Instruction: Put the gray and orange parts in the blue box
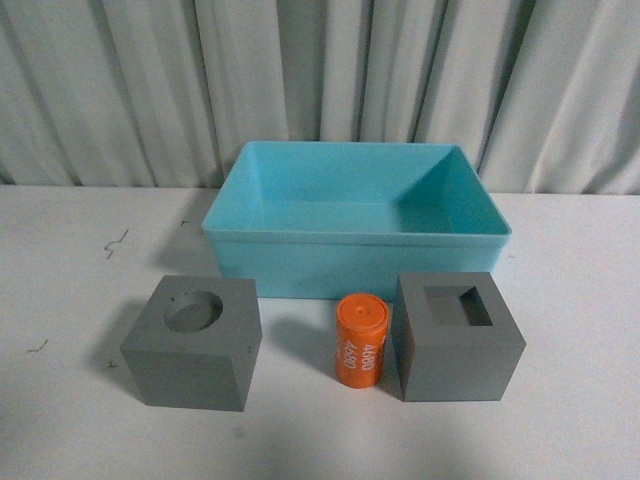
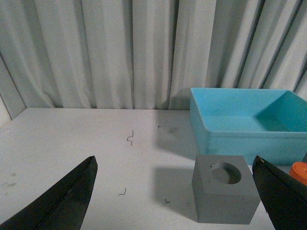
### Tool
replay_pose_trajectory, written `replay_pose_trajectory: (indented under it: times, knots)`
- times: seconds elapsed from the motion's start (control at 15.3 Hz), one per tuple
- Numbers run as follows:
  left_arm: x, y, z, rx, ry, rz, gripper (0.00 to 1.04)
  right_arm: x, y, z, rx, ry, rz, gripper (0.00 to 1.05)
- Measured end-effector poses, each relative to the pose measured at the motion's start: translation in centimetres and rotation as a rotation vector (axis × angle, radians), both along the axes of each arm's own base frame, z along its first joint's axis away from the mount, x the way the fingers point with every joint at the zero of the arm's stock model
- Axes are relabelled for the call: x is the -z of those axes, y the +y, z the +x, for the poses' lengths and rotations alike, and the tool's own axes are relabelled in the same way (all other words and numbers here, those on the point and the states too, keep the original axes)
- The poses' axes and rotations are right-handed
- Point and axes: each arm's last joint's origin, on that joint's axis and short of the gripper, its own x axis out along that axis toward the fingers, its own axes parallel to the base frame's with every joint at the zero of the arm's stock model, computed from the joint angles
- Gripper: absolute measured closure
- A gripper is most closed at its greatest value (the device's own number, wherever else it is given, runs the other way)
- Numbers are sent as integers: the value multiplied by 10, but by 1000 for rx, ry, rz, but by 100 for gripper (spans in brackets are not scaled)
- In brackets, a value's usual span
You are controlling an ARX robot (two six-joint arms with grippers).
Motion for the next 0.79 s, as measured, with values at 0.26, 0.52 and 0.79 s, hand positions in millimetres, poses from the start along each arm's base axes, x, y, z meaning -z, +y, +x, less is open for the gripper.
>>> replay_pose_trajectory:
  times: [0.26,0.52,0.79]
  knots:
    - [0,0,0,0,0,0,7,0,0,0,0,0,0,6]
    - [0,0,0,0,0,0,7,0,0,0,0,0,0,6]
    - [0,0,0,0,0,0,7,0,0,0,0,0,0,6]
